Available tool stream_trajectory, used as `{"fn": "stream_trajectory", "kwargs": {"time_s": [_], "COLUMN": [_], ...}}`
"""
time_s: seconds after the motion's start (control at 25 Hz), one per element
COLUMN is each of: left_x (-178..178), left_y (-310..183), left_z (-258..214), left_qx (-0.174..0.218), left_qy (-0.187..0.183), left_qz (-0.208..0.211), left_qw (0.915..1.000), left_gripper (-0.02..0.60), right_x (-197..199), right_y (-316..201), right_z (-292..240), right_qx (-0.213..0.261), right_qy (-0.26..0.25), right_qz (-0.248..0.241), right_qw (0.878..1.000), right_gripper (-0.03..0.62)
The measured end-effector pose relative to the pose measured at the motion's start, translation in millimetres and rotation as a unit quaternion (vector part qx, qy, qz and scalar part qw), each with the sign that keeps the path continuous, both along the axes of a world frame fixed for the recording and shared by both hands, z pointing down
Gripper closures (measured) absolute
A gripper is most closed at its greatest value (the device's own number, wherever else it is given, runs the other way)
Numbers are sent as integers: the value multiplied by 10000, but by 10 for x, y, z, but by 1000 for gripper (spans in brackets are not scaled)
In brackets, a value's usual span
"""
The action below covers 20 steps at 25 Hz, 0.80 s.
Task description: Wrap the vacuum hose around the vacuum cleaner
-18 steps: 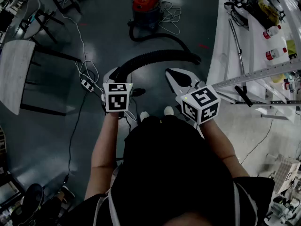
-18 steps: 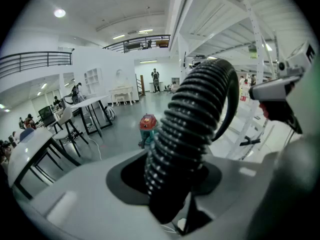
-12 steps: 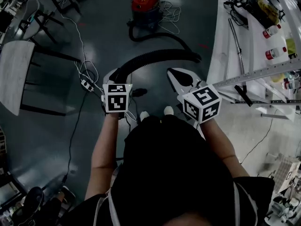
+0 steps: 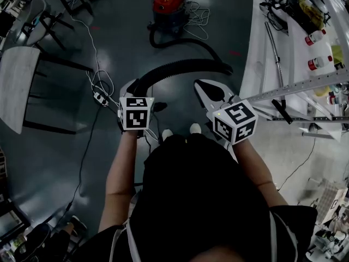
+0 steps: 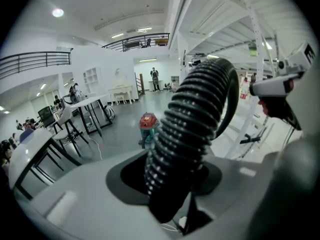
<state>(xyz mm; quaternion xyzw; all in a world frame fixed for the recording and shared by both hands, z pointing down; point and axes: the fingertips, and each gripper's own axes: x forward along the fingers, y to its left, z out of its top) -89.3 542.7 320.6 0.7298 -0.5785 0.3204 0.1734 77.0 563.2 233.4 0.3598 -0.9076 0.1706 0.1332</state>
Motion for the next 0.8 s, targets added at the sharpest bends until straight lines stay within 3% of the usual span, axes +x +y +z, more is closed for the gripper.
{"fn": "stream_trajectory", "kwargs": {"time_s": [0.48, 0.68, 0.8], "left_x": [-125, -292, -387], "left_y": [-116, -262, -330], "left_z": [-4, -144, -240], "left_qx": [-75, -81, -35], "left_qy": [-54, -135, -196], "left_qz": [193, 317, 382], "left_qw": [9998, 9994, 9991], "left_gripper": [410, 410, 410], "right_x": [-20, -74, -133], "right_y": [-123, -232, -271], "right_z": [-118, -328, -441], "right_qx": [243, 601, 789], "right_qy": [402, 489, 586], "right_qz": [5, 34, 16], "right_qw": [9989, 9970, 9952], "right_gripper": [595, 594, 560]}}
